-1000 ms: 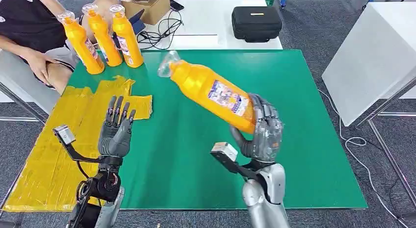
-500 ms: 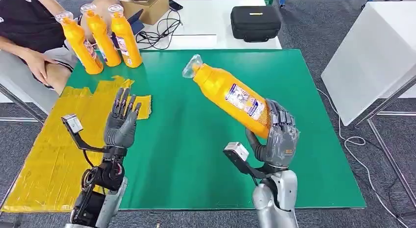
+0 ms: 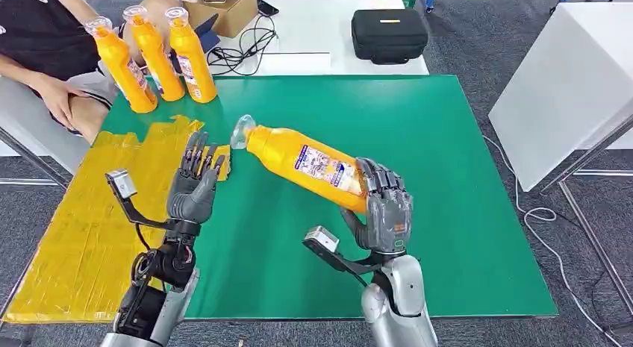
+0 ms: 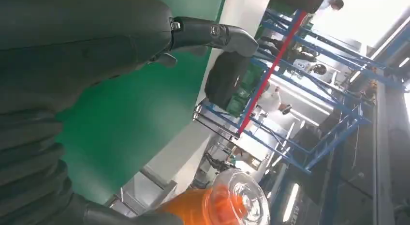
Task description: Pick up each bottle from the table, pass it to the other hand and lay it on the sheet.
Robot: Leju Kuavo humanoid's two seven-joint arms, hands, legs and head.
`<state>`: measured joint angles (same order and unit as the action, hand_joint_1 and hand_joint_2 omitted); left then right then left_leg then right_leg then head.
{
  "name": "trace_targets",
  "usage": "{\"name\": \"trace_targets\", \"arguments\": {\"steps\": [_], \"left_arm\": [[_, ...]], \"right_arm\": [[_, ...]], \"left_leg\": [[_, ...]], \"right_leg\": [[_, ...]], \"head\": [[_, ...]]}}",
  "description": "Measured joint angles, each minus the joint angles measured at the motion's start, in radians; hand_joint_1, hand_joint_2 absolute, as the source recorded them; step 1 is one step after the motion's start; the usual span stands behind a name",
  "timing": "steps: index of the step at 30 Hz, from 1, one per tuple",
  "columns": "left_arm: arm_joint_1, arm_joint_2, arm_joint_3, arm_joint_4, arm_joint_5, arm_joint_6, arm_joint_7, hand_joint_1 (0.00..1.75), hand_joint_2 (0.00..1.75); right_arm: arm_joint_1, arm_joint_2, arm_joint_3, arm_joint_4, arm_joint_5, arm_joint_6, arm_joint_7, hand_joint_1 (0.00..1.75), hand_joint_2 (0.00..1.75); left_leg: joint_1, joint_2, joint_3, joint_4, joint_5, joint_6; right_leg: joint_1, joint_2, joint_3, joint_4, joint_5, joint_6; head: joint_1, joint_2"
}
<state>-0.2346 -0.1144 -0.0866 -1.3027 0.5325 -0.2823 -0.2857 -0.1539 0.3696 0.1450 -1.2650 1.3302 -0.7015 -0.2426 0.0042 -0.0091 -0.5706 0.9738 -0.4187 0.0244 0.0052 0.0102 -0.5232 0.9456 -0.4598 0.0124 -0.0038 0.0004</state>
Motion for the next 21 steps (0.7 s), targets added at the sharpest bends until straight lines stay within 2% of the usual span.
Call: {"name": "trace_targets", "arguments": {"steps": [11, 21], "left_arm": [[-0.028, -0.018, -0.019, 0.022, -0.001, -0.031, 0.014, 0.00, 1.75], [-0.047, -0.024, -0.003, 0.066, -0.001, -0.059, 0.018, 0.00, 1.75]], "right_arm": [[-0.053, 0.000, 0.086, 0.108, 0.183, 0.000, 0.119, 1.75, 1.75], [-0.104, -0.005, 0.174, 0.217, 0.145, 0.000, 0.199, 1.75, 1.75]], "left_leg": [[0.000, 0.000, 0.000, 0.000, 0.000, 0.000], [0.000, 0.000, 0.000, 0.000, 0.000, 0.000]], "right_leg": [[0.000, 0.000, 0.000, 0.000, 0.000, 0.000], [0.000, 0.000, 0.000, 0.000, 0.000, 0.000]], "head": [[0.000, 0.000], [0.000, 0.000]]}}
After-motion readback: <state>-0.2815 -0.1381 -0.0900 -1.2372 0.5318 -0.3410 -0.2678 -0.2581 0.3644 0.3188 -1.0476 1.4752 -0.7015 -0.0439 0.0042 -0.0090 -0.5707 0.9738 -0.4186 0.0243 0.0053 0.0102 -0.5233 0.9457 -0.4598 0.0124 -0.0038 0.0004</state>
